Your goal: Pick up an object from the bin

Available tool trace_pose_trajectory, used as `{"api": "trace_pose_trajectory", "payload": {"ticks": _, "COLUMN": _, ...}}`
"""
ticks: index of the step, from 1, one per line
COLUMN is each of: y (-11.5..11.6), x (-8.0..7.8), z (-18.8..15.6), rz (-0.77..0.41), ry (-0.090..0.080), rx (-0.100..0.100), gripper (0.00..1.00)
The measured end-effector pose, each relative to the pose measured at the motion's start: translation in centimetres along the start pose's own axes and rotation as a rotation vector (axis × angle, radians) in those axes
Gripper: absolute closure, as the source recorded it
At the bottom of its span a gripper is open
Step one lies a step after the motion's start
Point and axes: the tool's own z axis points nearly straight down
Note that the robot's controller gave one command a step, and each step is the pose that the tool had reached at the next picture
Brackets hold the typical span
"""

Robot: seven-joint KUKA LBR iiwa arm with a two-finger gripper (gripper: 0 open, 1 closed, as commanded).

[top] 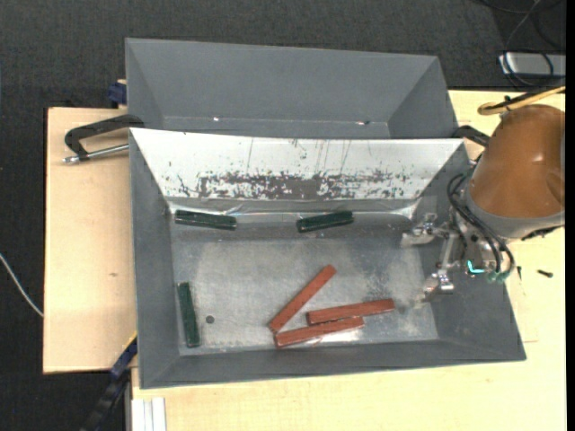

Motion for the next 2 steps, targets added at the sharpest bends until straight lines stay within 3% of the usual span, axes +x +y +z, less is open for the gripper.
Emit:
{"api": "trace_pose_trajectory", "payload": {"ticks": 1, "y": 0.0, "x": -0.2, "z": -0.4, "rz": -0.002, "ry": -0.008, "rx": 0.001, "gripper": 0.00}}
{"api": "trace_pose_trajectory", "payload": {"ticks": 2, "y": 5.5, "x": -0.1, "z": 5.8, "rz": -0.041, "ry": -0.012, "rx": 0.002, "gripper": 1.00}}
